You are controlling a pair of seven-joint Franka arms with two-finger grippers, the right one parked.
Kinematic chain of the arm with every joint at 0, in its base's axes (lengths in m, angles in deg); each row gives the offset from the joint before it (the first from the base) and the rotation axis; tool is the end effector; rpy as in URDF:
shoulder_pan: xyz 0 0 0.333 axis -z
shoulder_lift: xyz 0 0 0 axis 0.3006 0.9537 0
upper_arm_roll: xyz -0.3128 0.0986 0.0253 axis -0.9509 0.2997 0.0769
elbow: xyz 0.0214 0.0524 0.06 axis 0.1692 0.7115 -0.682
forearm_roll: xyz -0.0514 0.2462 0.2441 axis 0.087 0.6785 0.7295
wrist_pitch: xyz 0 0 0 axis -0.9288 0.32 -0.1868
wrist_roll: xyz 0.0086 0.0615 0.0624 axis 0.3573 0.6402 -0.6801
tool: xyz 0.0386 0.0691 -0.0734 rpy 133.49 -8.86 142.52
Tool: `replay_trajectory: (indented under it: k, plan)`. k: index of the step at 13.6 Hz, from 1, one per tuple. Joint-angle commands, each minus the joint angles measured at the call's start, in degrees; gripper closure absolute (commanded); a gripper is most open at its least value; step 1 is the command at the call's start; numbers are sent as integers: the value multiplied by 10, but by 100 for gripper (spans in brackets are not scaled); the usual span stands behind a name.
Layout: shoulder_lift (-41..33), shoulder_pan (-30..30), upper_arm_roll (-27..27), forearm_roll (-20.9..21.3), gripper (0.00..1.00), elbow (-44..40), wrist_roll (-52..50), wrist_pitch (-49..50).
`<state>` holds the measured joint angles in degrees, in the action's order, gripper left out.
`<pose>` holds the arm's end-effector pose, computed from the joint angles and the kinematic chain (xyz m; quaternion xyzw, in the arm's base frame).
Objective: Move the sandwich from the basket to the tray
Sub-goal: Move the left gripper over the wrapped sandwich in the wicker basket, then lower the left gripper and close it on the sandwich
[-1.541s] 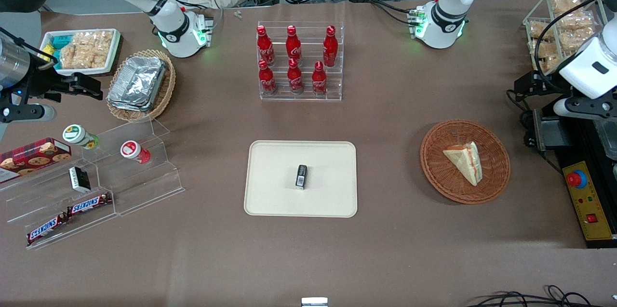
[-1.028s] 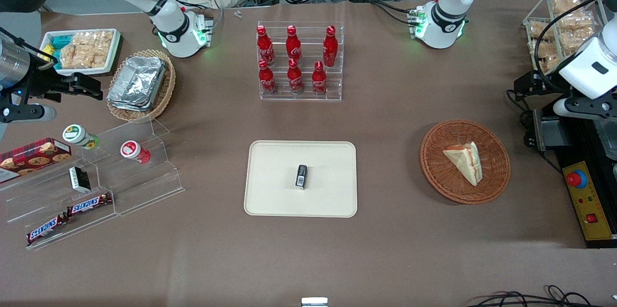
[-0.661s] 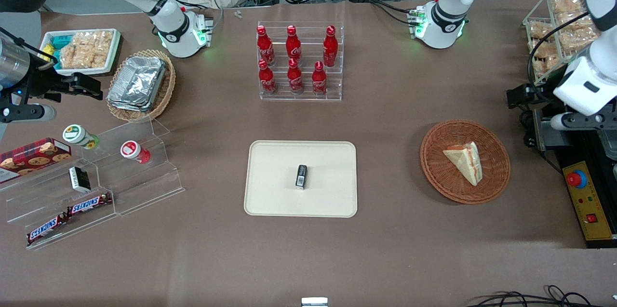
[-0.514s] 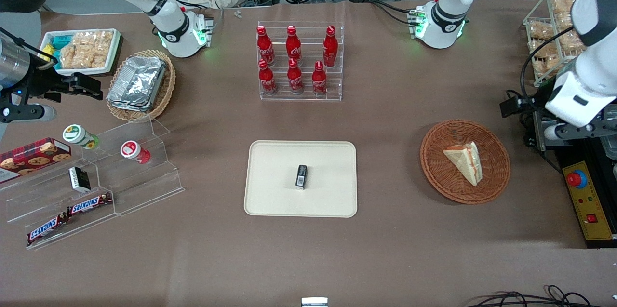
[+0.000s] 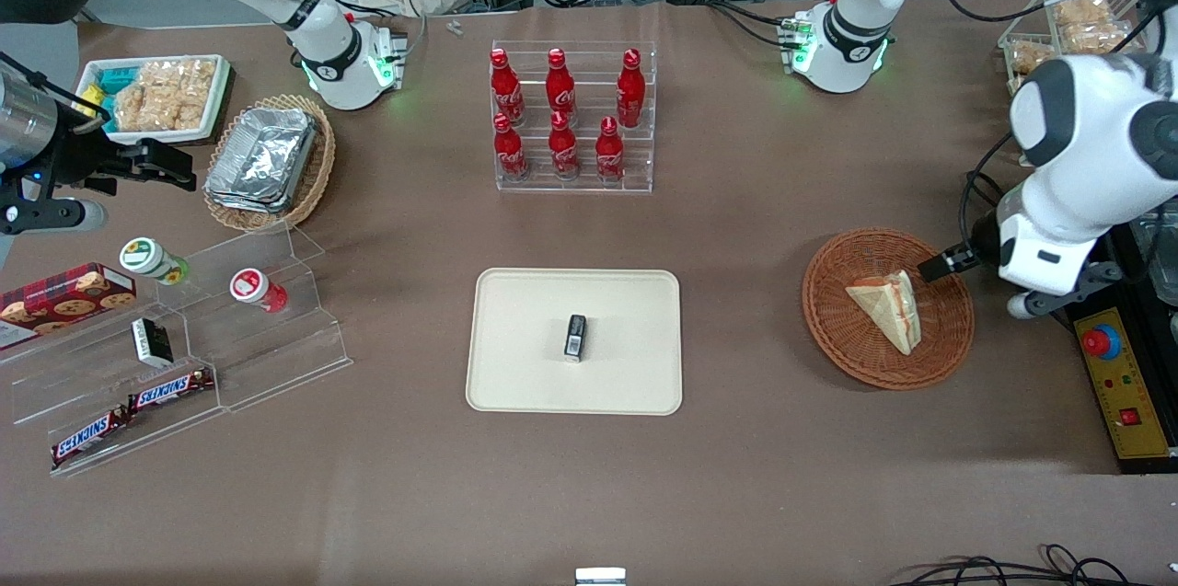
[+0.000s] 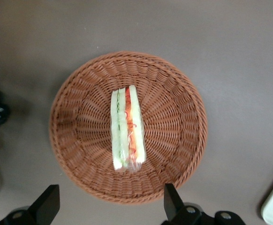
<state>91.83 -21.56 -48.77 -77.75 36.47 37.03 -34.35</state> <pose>0.5373 -0.0126 0.4298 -0.9779 -0.2089 -0.0010 0.0005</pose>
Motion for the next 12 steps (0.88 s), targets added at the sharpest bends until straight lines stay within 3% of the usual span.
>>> replay_trajectory:
  k: [1,7,12]
  plan:
    - [37,-1,-7,9,0,14,-55,-60]
    - [69,1,-9,10,0,69,-78,-152]
    - [85,1,-8,15,0,90,-78,-158]
